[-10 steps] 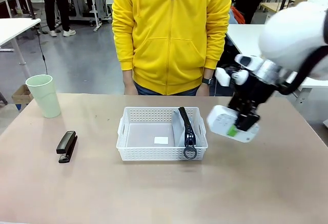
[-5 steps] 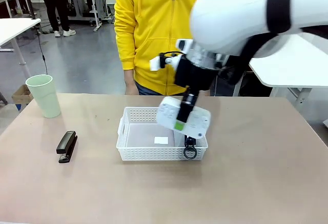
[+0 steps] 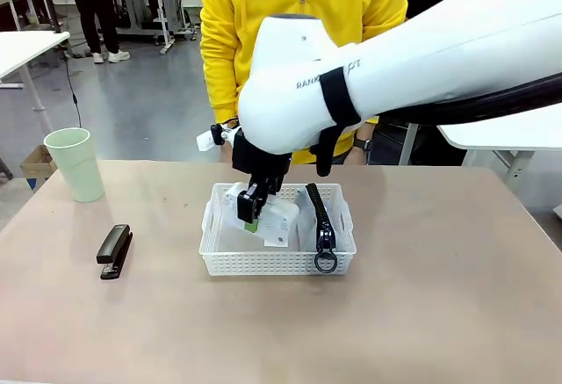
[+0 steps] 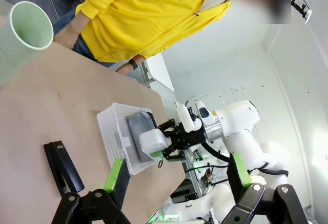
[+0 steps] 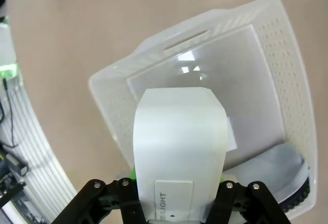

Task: Efficiently arrange items inside the basket to fit them all.
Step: Pick up the Digital clock and place it inside the Organizing basket.

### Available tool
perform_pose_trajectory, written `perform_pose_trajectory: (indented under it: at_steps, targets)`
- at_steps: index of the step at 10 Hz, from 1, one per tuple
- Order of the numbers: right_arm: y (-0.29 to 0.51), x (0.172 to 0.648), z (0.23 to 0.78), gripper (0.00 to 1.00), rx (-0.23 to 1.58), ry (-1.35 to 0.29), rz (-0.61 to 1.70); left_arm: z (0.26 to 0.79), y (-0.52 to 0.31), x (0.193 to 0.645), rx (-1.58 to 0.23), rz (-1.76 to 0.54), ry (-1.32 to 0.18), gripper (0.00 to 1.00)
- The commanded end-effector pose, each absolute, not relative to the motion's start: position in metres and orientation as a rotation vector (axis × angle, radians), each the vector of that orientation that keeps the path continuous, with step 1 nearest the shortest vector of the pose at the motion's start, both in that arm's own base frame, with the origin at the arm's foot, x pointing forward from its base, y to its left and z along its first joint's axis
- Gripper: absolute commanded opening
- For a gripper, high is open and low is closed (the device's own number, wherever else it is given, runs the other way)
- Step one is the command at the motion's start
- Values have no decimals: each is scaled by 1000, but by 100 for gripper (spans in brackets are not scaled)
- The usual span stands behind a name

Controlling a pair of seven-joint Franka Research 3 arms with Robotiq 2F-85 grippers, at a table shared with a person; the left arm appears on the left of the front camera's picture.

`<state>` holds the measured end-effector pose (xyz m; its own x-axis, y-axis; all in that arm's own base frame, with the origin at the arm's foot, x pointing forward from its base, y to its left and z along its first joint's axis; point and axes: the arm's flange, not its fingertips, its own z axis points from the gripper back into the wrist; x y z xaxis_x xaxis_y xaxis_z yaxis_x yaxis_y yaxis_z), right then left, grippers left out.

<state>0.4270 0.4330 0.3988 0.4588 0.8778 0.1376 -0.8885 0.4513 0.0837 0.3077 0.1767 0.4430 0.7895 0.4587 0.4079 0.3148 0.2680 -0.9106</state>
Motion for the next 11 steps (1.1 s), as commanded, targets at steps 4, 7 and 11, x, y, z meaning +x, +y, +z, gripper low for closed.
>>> perform_pose_trajectory:
  at_steps: [4,7,11]
  targets:
    - [429,438,400,53,77,-126,1085,445,176,305,-1335,95,-712,100]
    - [427,455,369,53,86,-171,1003,445,176,305,-1335,95,-712,100]
    - [437,459,337,53,82,-90,1028,445,176,305,-1335,95,-712,100]
